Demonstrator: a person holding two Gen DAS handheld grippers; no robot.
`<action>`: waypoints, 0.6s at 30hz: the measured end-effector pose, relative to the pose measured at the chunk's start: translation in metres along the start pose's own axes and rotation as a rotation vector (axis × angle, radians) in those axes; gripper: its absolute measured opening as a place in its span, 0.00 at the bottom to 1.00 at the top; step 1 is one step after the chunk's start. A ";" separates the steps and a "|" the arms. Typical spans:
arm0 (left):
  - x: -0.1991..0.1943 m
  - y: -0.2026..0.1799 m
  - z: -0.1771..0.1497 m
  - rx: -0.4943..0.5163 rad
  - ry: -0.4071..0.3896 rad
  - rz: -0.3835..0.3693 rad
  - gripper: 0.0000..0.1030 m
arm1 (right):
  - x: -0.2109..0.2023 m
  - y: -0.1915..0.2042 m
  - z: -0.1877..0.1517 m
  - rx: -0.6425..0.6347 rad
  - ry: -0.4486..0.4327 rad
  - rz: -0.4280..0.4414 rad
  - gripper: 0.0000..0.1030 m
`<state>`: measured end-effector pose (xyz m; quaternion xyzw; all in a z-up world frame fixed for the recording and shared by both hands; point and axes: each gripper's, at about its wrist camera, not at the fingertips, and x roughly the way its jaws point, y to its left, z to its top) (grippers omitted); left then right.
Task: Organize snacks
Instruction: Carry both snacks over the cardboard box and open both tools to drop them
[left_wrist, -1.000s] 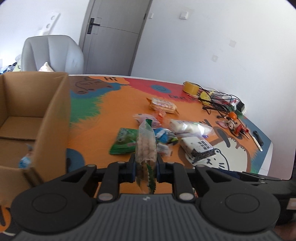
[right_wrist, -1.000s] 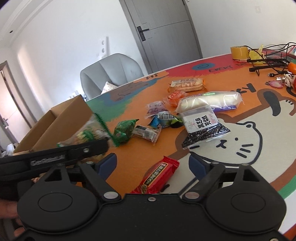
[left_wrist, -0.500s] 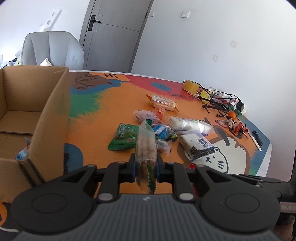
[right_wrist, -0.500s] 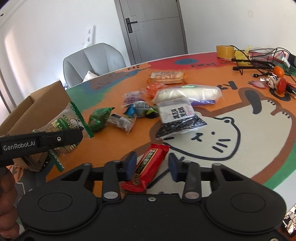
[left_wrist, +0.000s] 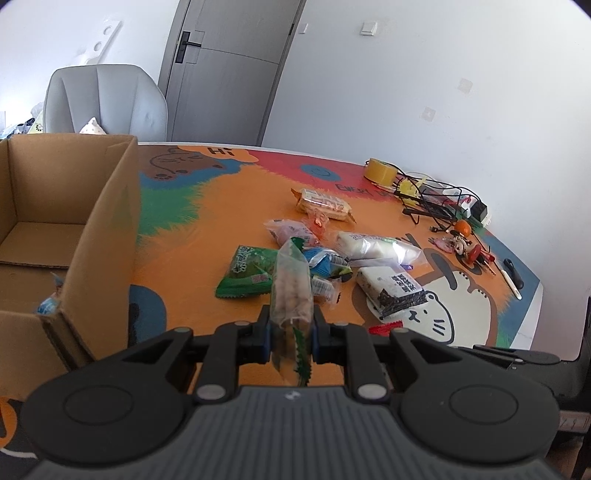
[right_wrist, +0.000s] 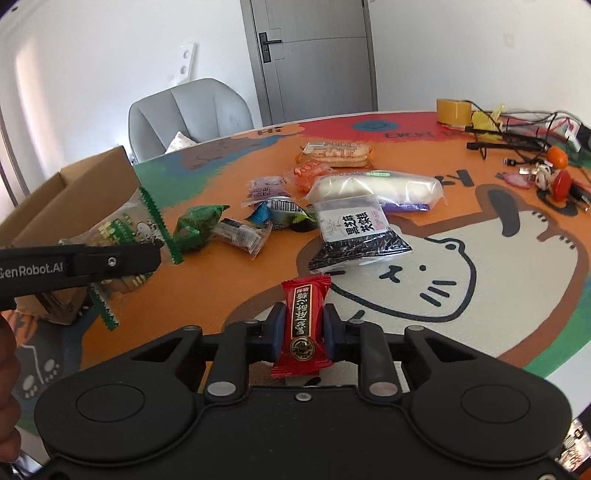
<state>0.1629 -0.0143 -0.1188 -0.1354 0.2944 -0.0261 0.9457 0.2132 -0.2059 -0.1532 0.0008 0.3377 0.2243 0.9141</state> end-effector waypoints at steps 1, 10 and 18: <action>-0.001 0.000 0.001 0.000 -0.004 0.000 0.18 | -0.001 -0.001 0.001 0.005 0.003 0.005 0.22; -0.033 0.001 0.021 0.022 -0.090 0.022 0.18 | -0.018 0.008 0.022 0.012 -0.060 0.077 0.22; -0.062 0.006 0.039 0.038 -0.163 0.046 0.18 | -0.029 0.025 0.049 0.019 -0.110 0.139 0.22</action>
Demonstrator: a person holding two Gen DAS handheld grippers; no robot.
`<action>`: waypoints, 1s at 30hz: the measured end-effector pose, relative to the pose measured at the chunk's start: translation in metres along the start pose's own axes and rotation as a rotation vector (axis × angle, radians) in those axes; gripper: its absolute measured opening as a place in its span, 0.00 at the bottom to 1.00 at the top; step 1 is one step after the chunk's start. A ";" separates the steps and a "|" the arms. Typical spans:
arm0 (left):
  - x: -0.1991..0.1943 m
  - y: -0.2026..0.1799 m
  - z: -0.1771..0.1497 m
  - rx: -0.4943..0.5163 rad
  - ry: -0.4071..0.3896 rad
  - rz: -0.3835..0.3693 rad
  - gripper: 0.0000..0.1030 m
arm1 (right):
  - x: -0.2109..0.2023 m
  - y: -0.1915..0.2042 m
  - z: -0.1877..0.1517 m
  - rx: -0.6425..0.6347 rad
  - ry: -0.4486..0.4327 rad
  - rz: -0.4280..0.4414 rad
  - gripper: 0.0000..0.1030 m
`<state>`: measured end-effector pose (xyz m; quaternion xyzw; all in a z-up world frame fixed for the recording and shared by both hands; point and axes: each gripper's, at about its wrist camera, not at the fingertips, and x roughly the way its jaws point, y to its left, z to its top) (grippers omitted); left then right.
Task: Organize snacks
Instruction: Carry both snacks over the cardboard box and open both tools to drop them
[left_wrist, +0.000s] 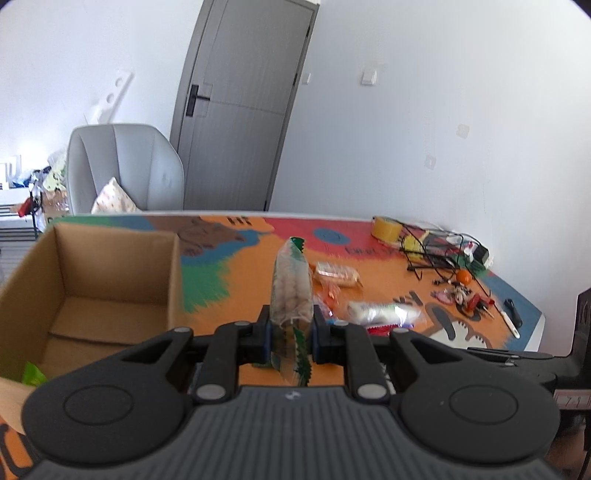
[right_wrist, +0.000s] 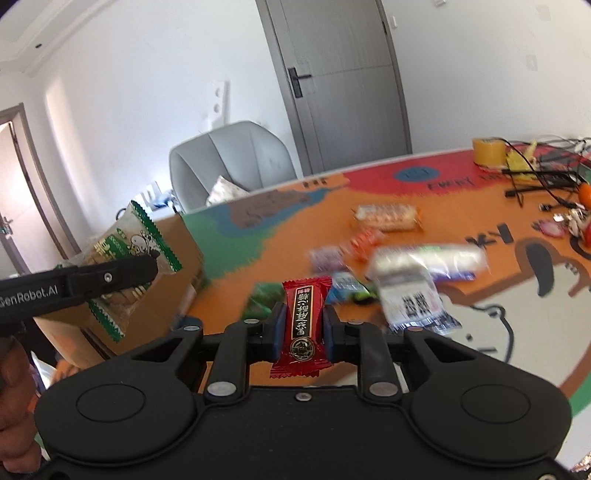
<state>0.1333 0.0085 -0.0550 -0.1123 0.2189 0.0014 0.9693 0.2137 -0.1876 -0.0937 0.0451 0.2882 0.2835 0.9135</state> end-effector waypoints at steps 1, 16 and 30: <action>-0.002 0.001 0.002 0.001 -0.008 0.003 0.18 | 0.000 0.003 0.003 -0.001 -0.007 0.007 0.22; -0.025 0.031 0.020 -0.031 -0.073 0.074 0.18 | 0.007 0.040 0.032 -0.018 -0.036 0.102 0.22; -0.029 0.091 0.025 -0.122 -0.095 0.166 0.18 | 0.031 0.079 0.045 -0.057 -0.030 0.180 0.22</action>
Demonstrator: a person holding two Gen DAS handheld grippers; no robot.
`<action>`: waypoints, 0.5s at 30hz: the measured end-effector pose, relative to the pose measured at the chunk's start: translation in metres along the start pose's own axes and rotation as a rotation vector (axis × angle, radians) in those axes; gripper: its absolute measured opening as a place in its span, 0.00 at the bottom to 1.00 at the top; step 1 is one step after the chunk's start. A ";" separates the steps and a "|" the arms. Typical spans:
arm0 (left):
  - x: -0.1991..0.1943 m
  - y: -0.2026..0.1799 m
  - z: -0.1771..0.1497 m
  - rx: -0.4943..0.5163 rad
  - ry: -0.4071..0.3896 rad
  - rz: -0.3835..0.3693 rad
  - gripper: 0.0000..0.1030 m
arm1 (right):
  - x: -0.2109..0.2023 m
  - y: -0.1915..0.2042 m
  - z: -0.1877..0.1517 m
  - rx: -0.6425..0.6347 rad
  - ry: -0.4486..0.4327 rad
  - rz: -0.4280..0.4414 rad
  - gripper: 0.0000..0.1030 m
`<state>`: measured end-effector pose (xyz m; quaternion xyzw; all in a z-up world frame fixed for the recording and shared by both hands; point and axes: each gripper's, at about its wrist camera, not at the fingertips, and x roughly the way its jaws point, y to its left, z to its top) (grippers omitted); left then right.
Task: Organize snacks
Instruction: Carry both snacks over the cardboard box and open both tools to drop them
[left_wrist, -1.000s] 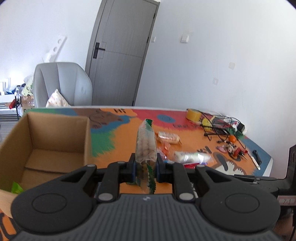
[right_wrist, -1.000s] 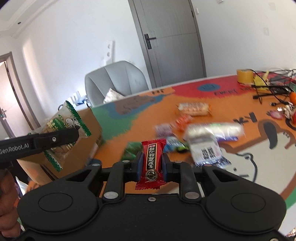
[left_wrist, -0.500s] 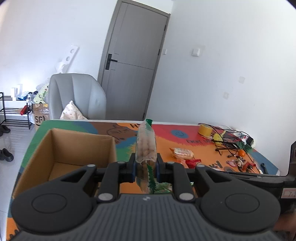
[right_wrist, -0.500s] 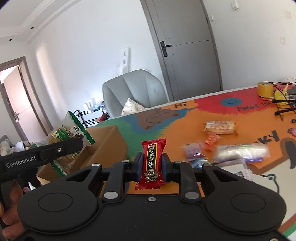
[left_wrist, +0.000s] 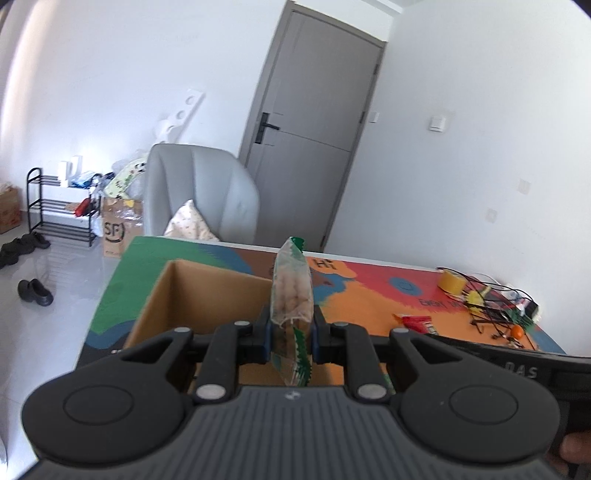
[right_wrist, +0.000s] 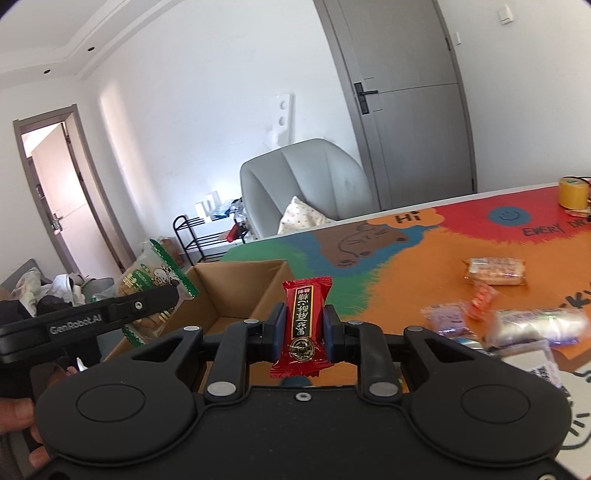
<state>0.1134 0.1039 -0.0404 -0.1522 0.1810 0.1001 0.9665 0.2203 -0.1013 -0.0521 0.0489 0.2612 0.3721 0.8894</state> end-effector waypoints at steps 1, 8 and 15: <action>0.002 0.004 0.000 -0.009 0.003 0.008 0.18 | 0.003 0.002 0.001 -0.001 0.002 0.009 0.22; 0.011 0.032 -0.003 -0.057 0.028 0.051 0.18 | 0.023 0.022 0.004 -0.012 0.024 0.061 0.22; 0.009 0.046 -0.005 -0.082 0.036 0.093 0.36 | 0.043 0.043 0.006 -0.032 0.043 0.097 0.22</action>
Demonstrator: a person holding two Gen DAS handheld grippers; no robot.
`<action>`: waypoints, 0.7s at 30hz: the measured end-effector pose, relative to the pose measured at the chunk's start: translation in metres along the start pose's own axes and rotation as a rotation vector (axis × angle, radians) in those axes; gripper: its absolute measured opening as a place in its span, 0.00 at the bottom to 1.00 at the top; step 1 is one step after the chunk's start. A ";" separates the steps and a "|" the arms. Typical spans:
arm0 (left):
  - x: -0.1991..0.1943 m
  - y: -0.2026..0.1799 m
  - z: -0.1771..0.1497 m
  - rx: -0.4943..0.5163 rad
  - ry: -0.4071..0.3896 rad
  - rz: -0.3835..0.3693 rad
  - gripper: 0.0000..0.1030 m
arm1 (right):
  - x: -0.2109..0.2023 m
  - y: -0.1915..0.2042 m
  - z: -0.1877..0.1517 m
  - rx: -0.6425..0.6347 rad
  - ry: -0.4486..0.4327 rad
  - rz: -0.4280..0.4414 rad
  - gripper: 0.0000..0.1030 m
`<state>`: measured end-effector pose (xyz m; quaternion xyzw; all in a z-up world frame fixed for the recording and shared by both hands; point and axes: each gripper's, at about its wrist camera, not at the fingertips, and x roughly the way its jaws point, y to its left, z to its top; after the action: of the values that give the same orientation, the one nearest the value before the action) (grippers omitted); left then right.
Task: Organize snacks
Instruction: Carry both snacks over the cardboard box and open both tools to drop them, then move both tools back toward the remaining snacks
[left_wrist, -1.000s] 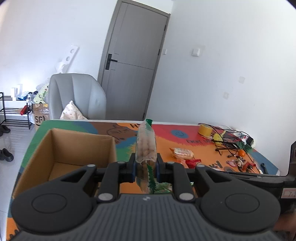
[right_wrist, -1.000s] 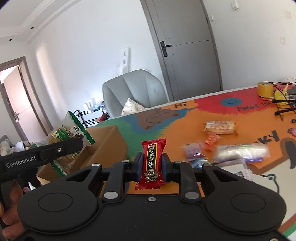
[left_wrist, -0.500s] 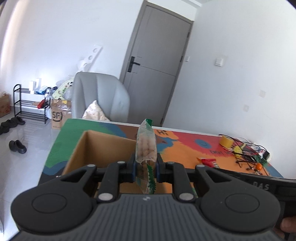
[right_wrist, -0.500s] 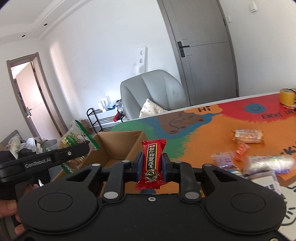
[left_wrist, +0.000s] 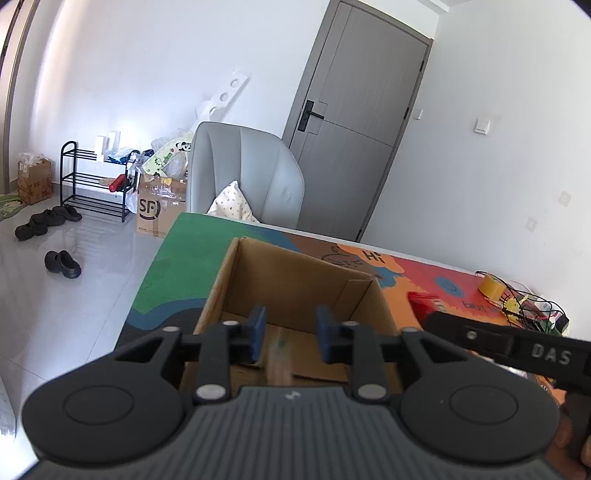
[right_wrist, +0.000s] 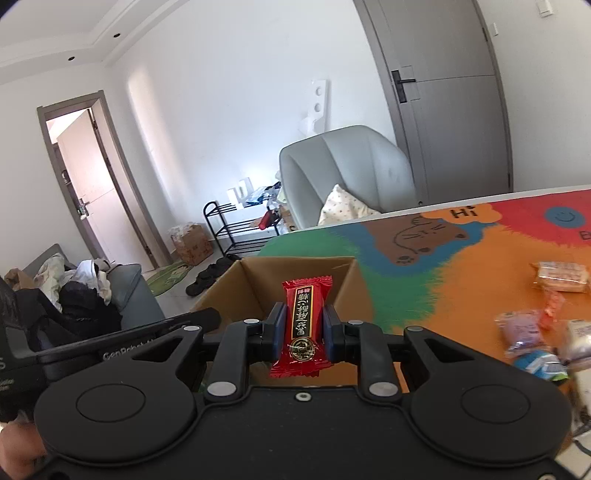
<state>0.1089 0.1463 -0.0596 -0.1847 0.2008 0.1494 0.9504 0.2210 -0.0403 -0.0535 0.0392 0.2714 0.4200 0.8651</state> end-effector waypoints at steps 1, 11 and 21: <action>-0.001 0.002 0.001 -0.011 0.001 -0.002 0.46 | 0.003 0.002 0.000 -0.003 0.001 0.004 0.22; -0.009 0.000 0.001 -0.017 -0.025 0.026 0.76 | -0.001 0.005 0.000 -0.007 -0.050 0.024 0.49; -0.004 -0.037 -0.006 0.030 -0.021 0.023 0.93 | -0.042 -0.049 -0.019 0.112 -0.053 -0.060 0.65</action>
<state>0.1167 0.1100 -0.0521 -0.1665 0.1952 0.1591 0.9533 0.2245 -0.1064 -0.0657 0.0901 0.2726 0.3767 0.8807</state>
